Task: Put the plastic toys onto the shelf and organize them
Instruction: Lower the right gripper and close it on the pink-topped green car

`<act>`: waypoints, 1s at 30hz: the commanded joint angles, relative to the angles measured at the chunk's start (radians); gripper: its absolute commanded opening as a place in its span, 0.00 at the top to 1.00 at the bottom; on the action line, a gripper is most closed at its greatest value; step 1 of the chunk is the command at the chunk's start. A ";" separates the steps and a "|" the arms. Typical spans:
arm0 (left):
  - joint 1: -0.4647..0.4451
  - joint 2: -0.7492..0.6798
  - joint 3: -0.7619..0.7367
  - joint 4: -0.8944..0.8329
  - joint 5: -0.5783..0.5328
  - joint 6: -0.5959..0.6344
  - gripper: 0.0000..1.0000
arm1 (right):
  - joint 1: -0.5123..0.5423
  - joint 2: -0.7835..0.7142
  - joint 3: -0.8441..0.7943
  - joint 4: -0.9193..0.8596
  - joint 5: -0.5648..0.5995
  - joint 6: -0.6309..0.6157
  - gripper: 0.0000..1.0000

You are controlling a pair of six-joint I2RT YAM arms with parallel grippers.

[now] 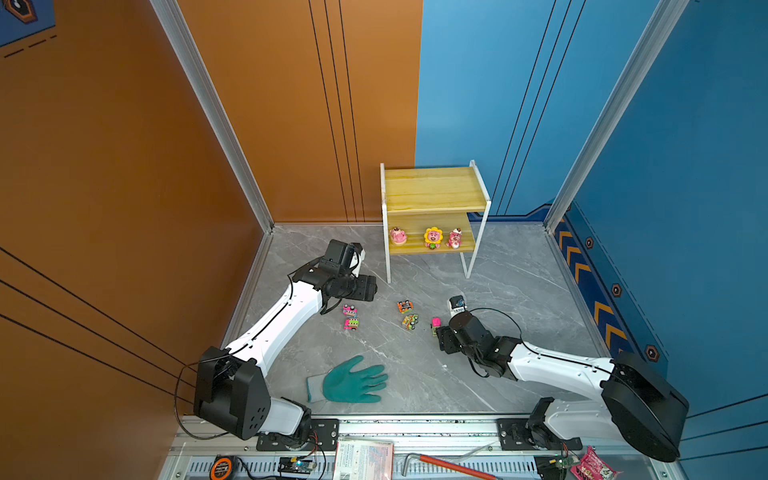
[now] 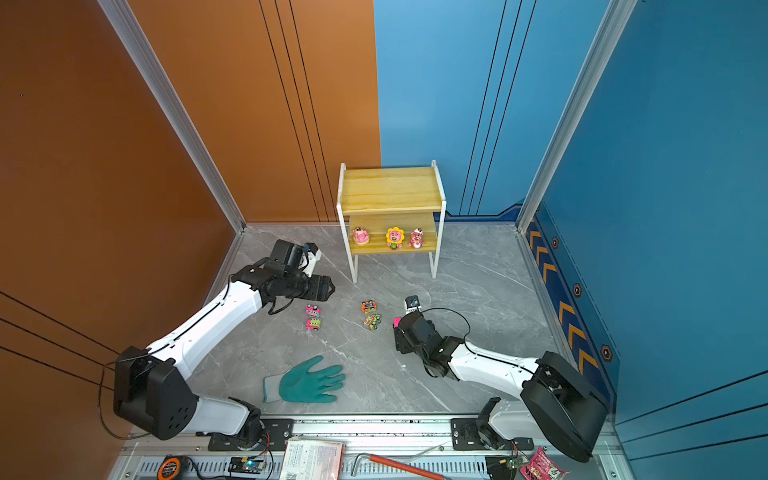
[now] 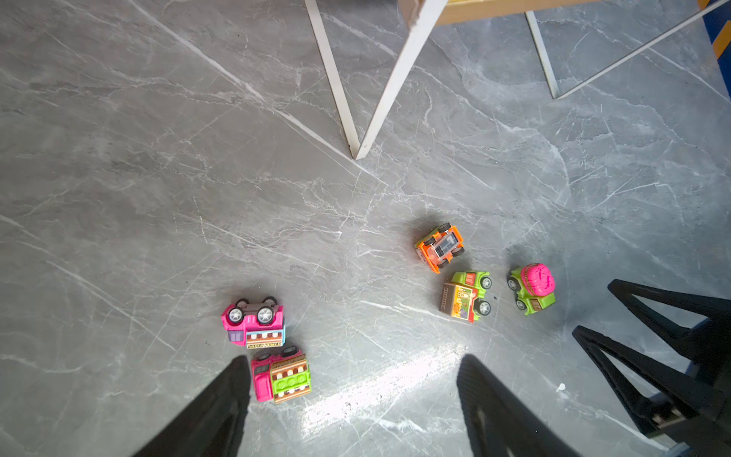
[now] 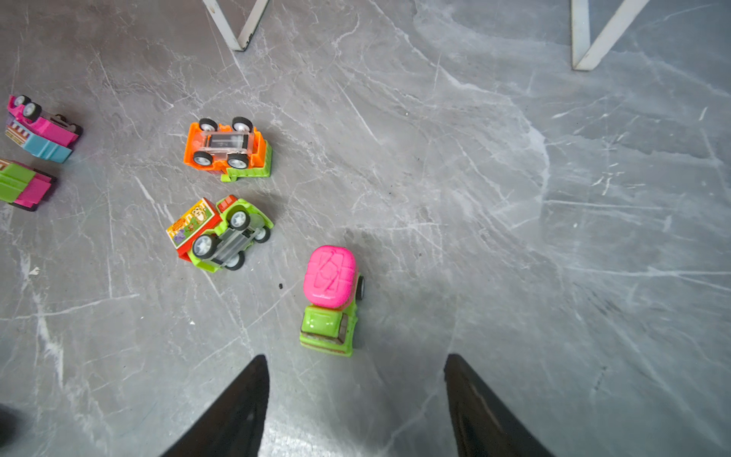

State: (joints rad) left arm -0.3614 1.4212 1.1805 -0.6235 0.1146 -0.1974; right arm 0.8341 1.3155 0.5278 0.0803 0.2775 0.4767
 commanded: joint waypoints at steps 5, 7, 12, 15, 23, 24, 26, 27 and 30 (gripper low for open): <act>-0.008 -0.015 0.005 -0.001 -0.016 0.046 0.15 | 0.026 0.088 0.007 0.114 0.078 0.009 0.32; -0.006 -0.016 0.003 0.002 -0.008 0.046 0.15 | 0.026 0.113 0.011 0.125 0.086 0.012 0.35; 0.001 -0.024 -0.006 0.015 0.009 0.041 0.15 | 0.026 0.168 0.028 0.173 0.079 0.000 0.37; 0.006 -0.025 -0.011 0.020 0.019 0.038 0.15 | 0.027 0.202 0.051 0.170 0.083 -0.010 0.41; 0.013 -0.031 -0.021 0.034 0.035 0.030 0.15 | 0.022 0.270 0.092 0.165 0.071 0.007 0.56; 0.013 -0.032 -0.021 0.033 0.037 0.029 0.15 | 0.022 0.274 0.095 0.161 0.068 0.010 0.58; 0.015 -0.033 -0.022 0.034 0.039 0.030 0.15 | 0.022 0.273 0.099 0.154 0.069 0.011 0.61; 0.015 -0.034 -0.023 0.035 0.040 0.029 0.16 | 0.022 0.266 0.101 0.146 0.069 0.011 0.63; 0.017 -0.040 -0.029 0.042 0.046 0.027 0.16 | 0.020 0.231 0.121 0.085 0.075 0.008 0.69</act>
State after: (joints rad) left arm -0.3534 1.4078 1.1702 -0.5915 0.1352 -0.1726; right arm 0.8547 1.5799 0.6090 0.2245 0.3347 0.4763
